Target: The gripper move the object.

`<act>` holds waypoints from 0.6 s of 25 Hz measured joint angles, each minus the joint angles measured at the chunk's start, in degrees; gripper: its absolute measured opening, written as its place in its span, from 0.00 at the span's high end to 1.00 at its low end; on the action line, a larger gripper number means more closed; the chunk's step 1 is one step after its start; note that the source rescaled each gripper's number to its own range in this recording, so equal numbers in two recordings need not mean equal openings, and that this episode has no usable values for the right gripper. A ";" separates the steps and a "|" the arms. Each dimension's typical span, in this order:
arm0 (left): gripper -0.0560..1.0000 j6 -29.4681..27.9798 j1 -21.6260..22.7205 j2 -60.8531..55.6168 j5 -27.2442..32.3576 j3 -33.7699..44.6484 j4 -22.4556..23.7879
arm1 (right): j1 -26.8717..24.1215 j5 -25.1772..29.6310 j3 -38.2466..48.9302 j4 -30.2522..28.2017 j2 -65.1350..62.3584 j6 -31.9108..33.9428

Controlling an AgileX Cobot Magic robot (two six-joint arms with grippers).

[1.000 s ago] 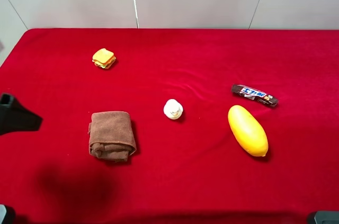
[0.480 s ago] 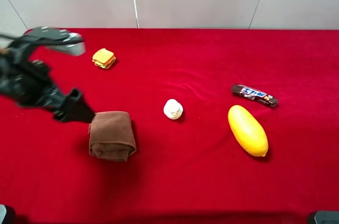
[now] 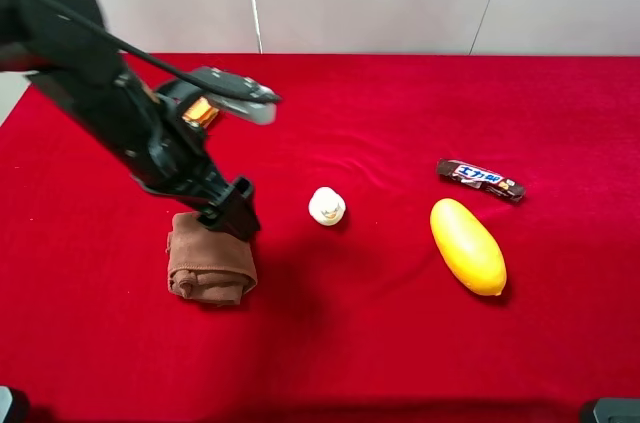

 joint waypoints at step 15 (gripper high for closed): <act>0.02 -1.96 -3.40 4.29 -0.89 -1.47 14.12 | 0.00 -0.07 0.00 0.00 0.00 0.00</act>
